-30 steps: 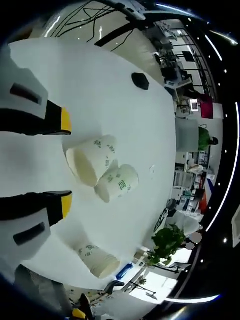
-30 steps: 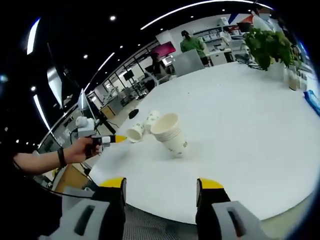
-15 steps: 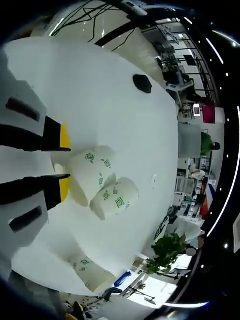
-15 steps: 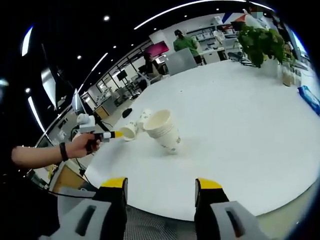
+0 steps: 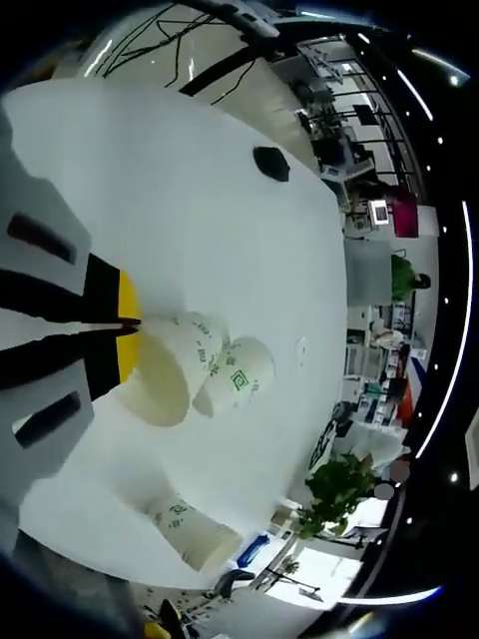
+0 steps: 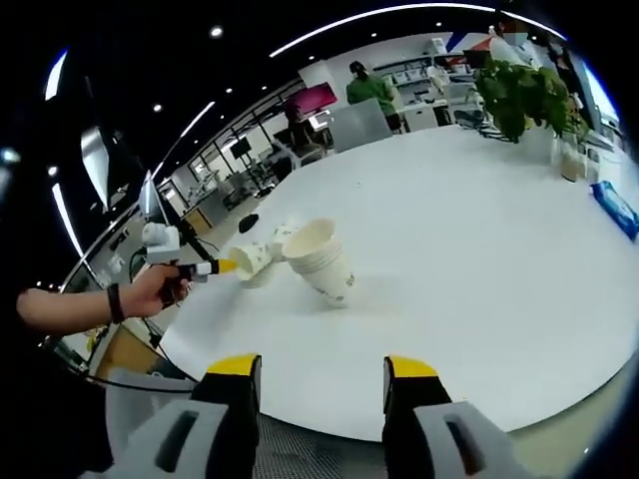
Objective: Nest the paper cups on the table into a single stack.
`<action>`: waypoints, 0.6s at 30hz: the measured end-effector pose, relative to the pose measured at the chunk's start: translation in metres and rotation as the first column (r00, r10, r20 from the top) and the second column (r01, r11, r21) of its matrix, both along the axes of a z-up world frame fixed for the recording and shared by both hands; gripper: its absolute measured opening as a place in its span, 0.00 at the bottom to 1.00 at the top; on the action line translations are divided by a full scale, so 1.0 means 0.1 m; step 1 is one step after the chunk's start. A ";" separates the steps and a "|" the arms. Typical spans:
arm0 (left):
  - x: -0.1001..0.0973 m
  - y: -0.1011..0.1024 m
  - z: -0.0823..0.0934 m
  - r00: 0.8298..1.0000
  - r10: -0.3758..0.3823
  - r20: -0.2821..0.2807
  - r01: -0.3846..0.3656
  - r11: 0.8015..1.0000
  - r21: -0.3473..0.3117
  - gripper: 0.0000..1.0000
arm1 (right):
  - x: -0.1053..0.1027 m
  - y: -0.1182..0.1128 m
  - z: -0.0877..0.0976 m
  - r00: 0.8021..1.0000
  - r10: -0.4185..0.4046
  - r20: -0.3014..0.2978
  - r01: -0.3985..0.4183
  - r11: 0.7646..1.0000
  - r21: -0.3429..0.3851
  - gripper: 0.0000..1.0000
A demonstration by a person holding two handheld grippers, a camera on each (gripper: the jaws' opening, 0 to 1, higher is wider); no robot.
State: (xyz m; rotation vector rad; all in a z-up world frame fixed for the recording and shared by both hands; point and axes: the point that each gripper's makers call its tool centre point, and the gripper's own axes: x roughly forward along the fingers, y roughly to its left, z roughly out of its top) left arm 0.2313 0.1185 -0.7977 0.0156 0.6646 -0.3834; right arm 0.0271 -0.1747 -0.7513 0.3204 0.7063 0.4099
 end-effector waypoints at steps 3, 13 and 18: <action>-0.11 0.01 0.01 1.000 0.002 -0.002 -0.002 1.000 0.001 0.00 | -0.02 0.04 0.02 1.000 0.017 0.009 -0.017 1.000 -0.013 0.48; -0.50 0.00 0.09 1.000 -0.015 -0.002 0.015 1.000 0.021 0.00 | -0.04 0.08 0.03 0.998 0.057 0.027 -0.056 0.998 -0.010 0.49; -0.58 0.00 0.14 1.000 -0.001 0.001 0.001 1.000 0.018 0.00 | -0.05 0.10 0.04 0.997 0.070 0.030 -0.070 0.998 0.004 0.49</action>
